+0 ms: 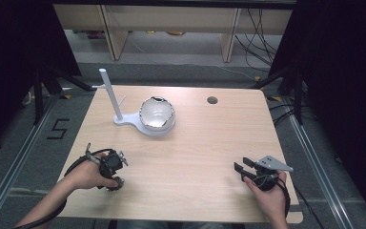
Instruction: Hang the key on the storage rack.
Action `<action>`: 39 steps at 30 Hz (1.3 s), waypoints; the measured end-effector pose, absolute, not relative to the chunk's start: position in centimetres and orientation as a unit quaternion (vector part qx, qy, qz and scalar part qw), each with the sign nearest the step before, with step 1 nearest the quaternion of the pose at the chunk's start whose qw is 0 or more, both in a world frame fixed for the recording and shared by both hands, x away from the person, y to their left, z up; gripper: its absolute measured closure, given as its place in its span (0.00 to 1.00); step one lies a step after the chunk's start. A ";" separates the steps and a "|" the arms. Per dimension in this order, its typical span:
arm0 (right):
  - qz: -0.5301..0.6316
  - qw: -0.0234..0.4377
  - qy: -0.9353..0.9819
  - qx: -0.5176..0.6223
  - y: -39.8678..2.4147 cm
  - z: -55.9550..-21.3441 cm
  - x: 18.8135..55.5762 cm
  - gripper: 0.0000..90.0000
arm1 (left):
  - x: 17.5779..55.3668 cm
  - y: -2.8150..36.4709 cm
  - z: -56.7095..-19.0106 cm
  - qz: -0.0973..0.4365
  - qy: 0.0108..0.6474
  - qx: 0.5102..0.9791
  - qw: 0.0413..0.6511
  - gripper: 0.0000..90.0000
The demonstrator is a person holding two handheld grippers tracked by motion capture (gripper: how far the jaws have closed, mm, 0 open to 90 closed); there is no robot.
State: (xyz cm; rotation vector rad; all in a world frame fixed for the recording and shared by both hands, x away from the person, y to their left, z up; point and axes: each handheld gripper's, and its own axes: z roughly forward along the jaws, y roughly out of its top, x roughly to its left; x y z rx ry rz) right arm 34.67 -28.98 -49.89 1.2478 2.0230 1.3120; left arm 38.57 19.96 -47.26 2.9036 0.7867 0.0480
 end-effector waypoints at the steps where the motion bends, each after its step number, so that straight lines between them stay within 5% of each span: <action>1: 0.472 0.211 0.729 0.449 -29.0 -49.9 34.7 0.59 | 38.9 19.7 -47.7 0.006 0.260 0.964 0.055 0.45; 12: 0.466 0.192 0.728 0.465 -28.7 -49.9 34.4 0.58 | 38.9 20.0 -48.2 0.012 0.261 0.964 0.056 0.53; 23: 0.463 0.201 0.741 0.444 -28.8 -50.0 34.7 0.57 | 38.4 19.7 -48.0 0.010 0.294 0.955 0.043 0.72; 30: 0.462 0.195 0.737 0.453 -28.6 -50.0 34.6 0.57 | 38.4 19.8 -48.2 0.002 0.313 0.948 0.059 0.70; 35: 0.459 0.206 0.742 0.443 -28.8 -50.0 34.8 0.57 | 38.3 19.9 -48.2 0.000 0.305 0.951 0.053 0.52; 39: 0.462 0.197 0.741 0.446 -28.7 -50.0 34.8 0.57 | 38.2 20.2 -48.4 0.006 0.296 0.954 0.040 0.47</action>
